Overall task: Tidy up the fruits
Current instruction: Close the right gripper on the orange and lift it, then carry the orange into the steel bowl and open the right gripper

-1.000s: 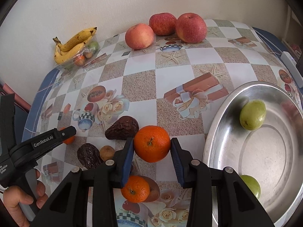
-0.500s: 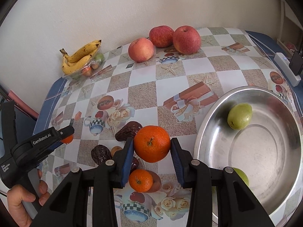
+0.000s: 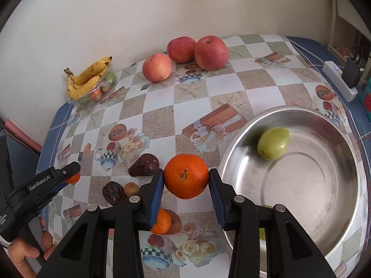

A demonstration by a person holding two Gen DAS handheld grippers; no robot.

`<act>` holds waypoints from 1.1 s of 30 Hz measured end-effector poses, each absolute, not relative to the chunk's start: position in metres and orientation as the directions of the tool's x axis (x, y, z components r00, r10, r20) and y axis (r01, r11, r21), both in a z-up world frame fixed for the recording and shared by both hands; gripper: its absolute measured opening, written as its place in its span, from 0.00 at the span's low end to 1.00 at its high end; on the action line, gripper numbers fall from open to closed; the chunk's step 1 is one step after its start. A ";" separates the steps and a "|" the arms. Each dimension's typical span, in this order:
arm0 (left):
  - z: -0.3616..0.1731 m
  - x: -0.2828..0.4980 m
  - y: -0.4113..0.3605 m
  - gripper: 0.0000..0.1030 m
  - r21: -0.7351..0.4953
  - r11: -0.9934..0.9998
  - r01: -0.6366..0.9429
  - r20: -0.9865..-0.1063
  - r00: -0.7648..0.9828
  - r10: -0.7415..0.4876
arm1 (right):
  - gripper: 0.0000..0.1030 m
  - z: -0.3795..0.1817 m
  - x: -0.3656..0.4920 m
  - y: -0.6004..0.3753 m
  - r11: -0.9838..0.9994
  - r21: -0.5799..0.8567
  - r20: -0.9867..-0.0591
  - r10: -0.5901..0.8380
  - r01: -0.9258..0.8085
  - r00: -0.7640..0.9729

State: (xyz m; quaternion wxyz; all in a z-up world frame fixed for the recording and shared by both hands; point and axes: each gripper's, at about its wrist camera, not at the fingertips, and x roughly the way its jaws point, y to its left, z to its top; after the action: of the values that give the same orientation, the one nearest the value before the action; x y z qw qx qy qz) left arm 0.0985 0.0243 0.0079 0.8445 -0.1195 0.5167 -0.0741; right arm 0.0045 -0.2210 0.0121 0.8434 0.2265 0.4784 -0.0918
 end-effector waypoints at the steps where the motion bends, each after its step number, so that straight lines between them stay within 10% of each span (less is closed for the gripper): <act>1: 0.009 0.098 0.021 0.37 -0.277 0.961 0.008 -0.854 0.456 -0.250 | 0.39 0.012 0.004 -0.224 0.875 0.301 -0.848 0.064 0.378 0.526; 33: 0.012 -0.005 -0.172 0.37 -0.203 0.805 0.558 -0.837 0.329 -0.438 | 0.40 0.017 -0.082 -0.370 0.617 0.292 -0.863 -0.159 0.731 0.479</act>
State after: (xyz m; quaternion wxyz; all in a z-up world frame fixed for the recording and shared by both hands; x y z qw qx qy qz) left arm -0.0050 -0.1721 0.0123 0.8128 0.0605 0.4918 -0.3063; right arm -0.0820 -0.3695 0.0173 0.7917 0.3356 0.4262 -0.2812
